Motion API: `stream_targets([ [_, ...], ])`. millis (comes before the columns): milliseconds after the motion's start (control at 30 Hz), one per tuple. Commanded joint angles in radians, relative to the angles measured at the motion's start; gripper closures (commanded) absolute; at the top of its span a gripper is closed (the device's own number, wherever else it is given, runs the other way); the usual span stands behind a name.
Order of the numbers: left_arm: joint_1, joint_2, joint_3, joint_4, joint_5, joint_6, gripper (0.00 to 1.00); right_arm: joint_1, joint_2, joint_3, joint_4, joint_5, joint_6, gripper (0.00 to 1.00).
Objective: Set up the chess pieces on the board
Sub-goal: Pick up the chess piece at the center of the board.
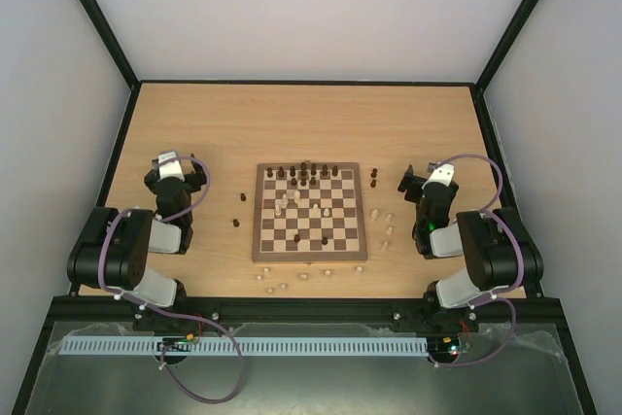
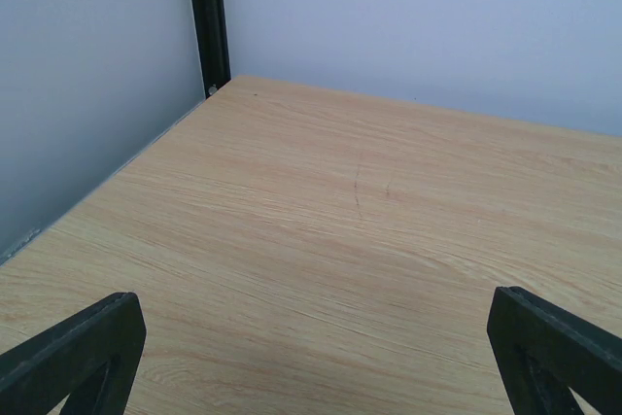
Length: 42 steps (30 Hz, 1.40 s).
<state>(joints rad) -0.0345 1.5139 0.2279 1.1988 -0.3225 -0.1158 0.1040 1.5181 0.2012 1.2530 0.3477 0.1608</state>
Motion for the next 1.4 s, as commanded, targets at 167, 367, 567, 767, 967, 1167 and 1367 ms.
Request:
stream_targets([
  [167,-0.002,0.006,0.008,0.051,-0.007,-0.003,0.01,-0.006,0.001,0.015,0.014,0.009,-0.002,0.01],
  [367,-0.002,0.006,0.008,0.051,-0.007,-0.004,0.0,-0.006,0.0,0.015,0.016,0.01,-0.003,0.01],
  [567,-0.025,-0.015,0.016,0.017,-0.053,0.006,0.01,-0.007,-0.004,0.011,0.021,0.02,0.003,0.01],
  [767,-0.055,-0.029,-0.024,0.089,-0.077,0.035,0.01,-0.005,-0.04,-0.013,0.034,0.08,0.024,0.01],
  [967,-0.051,-0.024,-0.005,0.061,-0.071,0.033,0.01,0.0,-0.049,-0.018,0.037,0.083,0.021,0.01],
  [1167,-0.045,-0.022,0.005,0.044,-0.063,0.026,0.01,-0.001,-0.042,0.005,0.002,0.083,0.024,0.01],
  [1367,-0.056,-0.077,0.073,-0.099,-0.078,0.039,0.0,-0.007,-0.027,0.048,-0.061,0.075,0.03,0.01],
])
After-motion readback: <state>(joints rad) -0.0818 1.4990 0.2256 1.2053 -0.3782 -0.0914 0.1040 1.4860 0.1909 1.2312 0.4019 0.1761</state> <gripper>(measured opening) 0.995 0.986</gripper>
